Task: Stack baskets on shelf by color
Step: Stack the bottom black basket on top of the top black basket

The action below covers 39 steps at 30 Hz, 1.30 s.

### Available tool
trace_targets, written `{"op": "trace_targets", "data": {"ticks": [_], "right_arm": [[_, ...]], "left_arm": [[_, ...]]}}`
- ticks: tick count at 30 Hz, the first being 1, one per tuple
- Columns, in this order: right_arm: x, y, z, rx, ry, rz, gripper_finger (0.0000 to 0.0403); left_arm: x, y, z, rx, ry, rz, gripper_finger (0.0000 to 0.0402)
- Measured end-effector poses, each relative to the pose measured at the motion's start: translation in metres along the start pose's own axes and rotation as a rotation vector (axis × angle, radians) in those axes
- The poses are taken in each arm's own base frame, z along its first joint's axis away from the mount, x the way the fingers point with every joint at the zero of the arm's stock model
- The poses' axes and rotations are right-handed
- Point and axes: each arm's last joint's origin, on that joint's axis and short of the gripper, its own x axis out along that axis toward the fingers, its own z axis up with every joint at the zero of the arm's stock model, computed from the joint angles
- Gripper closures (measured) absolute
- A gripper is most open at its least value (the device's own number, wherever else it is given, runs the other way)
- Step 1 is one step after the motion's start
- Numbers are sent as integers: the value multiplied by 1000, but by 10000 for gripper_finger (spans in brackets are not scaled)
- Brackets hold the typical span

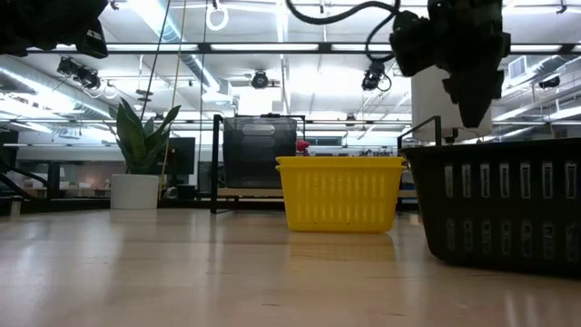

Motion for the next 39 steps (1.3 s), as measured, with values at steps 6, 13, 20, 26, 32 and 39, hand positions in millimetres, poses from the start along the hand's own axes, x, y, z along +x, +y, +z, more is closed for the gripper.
{"op": "trace_targets", "data": {"ticks": [6, 13, 20, 26, 32, 39], "right_arm": [[31, 35, 6, -93, 94, -45, 309], [42, 65, 21, -192, 146, -111, 299], [56, 69, 27, -243, 210, -235, 263], [63, 66, 26, -233, 239, -264, 240], [69, 68, 28, -239, 222, -257, 240], [88, 67, 29, -254, 200, -218, 240]], "left_arm": [[0, 0, 0, 1, 2, -1, 376], [0, 0, 0, 1, 3, -1, 373], [0, 0, 0, 1, 3, -1, 366], [0, 0, 0, 1, 3, -1, 375], [0, 0, 0, 1, 3, -1, 376], [0, 0, 0, 1, 2, 0, 366]]}}
